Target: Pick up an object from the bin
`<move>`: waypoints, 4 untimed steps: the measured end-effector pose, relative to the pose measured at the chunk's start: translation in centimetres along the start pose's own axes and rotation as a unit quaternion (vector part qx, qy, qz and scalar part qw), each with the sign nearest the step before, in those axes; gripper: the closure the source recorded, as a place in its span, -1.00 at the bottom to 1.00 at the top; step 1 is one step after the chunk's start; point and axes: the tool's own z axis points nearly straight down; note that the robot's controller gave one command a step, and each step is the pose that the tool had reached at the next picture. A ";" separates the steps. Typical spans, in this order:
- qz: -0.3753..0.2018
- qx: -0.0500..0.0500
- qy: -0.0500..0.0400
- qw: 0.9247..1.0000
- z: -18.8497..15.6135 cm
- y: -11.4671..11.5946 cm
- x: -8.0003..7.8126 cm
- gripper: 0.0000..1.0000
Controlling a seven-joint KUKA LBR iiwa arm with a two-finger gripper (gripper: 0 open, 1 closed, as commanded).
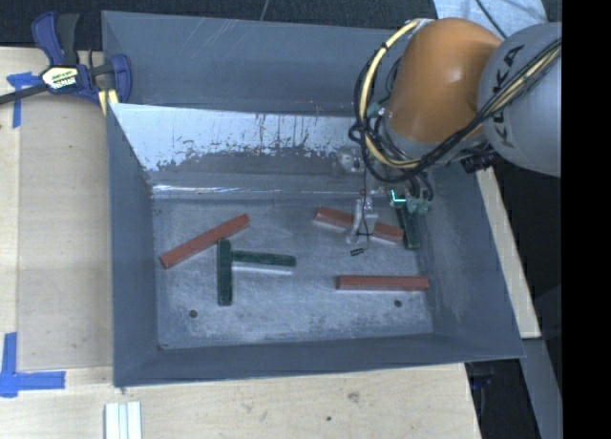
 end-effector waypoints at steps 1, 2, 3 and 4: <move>0.000 0.000 0.000 1.000 0.0 0.0 0.0 -1.00; 0.038 0.000 -0.002 0.999 6.1 -1.4 -1.3 -1.00; 0.083 0.000 0.003 0.997 10.1 -2.5 -1.9 -1.00; 0.153 0.000 0.002 0.988 10.0 -1.5 -0.6 -1.00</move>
Offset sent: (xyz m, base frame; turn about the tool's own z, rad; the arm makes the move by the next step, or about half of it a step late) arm 0.0180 -0.0224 -0.1005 0.1224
